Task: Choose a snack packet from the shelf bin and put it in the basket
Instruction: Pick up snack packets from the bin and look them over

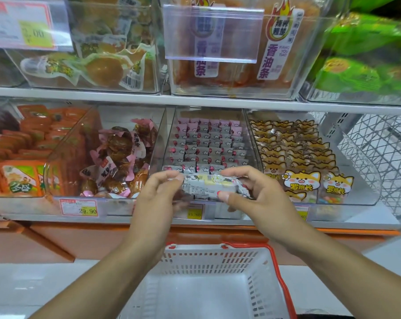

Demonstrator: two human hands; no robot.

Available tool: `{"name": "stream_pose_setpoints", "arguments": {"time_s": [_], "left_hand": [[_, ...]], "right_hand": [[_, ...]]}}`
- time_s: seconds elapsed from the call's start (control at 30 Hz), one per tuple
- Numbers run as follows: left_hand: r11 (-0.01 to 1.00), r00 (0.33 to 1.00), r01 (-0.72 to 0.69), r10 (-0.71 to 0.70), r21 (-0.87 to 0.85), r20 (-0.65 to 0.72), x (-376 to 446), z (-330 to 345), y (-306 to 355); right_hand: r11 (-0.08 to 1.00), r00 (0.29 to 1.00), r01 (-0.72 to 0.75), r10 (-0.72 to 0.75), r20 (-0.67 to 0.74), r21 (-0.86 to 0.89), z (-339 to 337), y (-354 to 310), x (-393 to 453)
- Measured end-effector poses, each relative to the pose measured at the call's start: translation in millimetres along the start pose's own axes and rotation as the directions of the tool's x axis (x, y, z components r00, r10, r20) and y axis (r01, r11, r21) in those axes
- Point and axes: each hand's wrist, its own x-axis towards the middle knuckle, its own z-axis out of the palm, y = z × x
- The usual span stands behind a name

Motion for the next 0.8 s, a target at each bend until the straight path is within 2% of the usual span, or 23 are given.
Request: {"name": "stream_pose_setpoints", "arguments": {"time_s": [0.07,0.1,0.2,0.33,0.43,0.53,0.67,0.8], "left_hand": [[0.958,0.983,-0.183,0.18,0.222,0.035,-4,-4,3],[0.935,0.968,-0.249,0.233,0.252,0.091,-7,-4,6],[0.931,0.934,-0.3,0.242,0.21,0.263,-14,-3,10],[0.902,0.92,-0.352,0.283,0.25,0.272,-13,-2,8],[0.96,0.962,-0.224,0.189,0.17,0.198,-10,-1,8],[0.99,0.994,0.018,-0.033,0.14,0.106,-6,-1,8],[0.952,0.948,0.304,-0.305,0.022,0.088,-7,1,6],[0.88,0.869,0.475,-0.468,-0.006,0.159,-10,6,3]], "right_hand": [[0.995,0.998,-0.057,0.056,0.021,0.081,-1,-3,-1],[0.987,0.996,-0.09,0.089,0.017,0.135,0,-4,-1],[0.908,0.973,-0.224,0.23,0.024,0.354,2,-9,1],[0.799,0.893,-0.446,0.426,0.144,0.404,1,-11,3],[0.814,0.891,-0.453,0.43,0.147,0.364,-2,-8,6],[0.858,0.938,-0.345,0.323,0.123,0.381,-6,-10,6],[0.932,0.985,-0.157,0.123,0.122,0.328,-8,-7,3],[0.94,0.996,-0.094,0.088,0.033,0.327,-1,-3,1]]}}
